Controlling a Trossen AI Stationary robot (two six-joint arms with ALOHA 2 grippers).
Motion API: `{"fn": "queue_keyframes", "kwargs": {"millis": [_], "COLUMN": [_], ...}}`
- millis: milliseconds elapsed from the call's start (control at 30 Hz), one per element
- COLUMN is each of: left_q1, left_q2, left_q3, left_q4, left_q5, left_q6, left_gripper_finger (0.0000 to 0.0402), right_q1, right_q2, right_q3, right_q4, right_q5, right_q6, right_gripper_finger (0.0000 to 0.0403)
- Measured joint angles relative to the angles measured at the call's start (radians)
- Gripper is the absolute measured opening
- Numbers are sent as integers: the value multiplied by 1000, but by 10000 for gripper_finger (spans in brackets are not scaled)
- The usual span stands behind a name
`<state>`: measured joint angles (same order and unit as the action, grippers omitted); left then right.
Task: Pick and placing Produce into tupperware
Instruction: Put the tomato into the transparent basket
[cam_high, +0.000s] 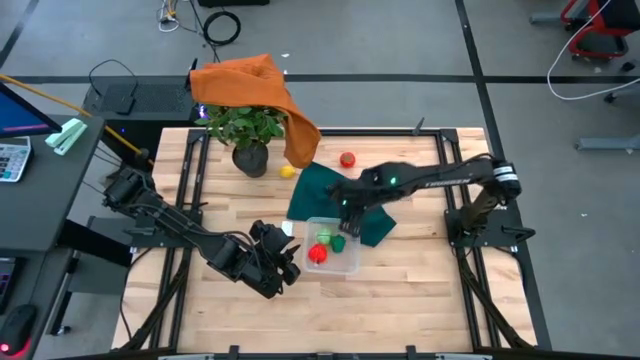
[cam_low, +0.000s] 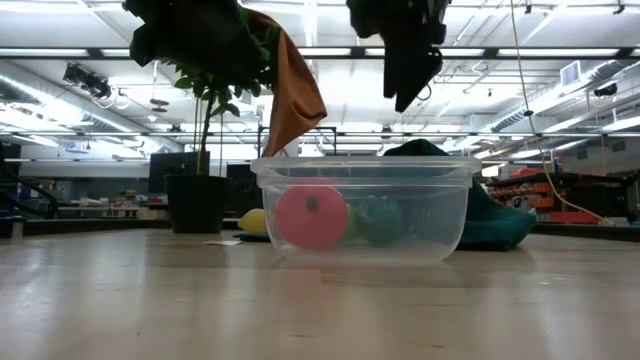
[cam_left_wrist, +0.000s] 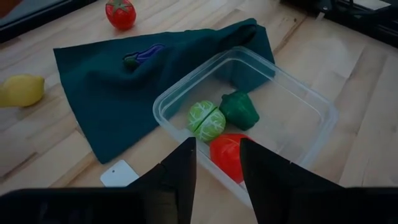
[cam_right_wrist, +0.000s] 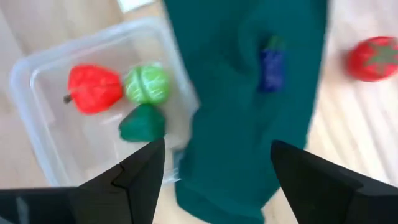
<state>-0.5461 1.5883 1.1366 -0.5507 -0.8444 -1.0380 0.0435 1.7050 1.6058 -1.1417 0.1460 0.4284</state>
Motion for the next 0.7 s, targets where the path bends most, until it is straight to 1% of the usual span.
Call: {"fn": "queue_keyframes", "kwargs": {"millis": [133,267,467,700], "left_q1": [0,0,14,44], "left_q2": [0,0,0,0], "left_q3": [0,0,0,0], "left_q4": [0,0,5,8], "left_q5": [0,-20,-32,-33], "left_q6": [-7,-26,-31,-32], "left_gripper_finger": [134,132,126,135], "right_q1": [-50,-111,-192,-264], "right_q2": [-53,-81,-80,-54], "right_q3": [0,0,0,0], "right_q4": [-24,-27,-26,6], "right_q5": [37,43,38,27], "right_q6": [1,0,-29,-101], "right_gripper_finger": [254,252,256,270]}}
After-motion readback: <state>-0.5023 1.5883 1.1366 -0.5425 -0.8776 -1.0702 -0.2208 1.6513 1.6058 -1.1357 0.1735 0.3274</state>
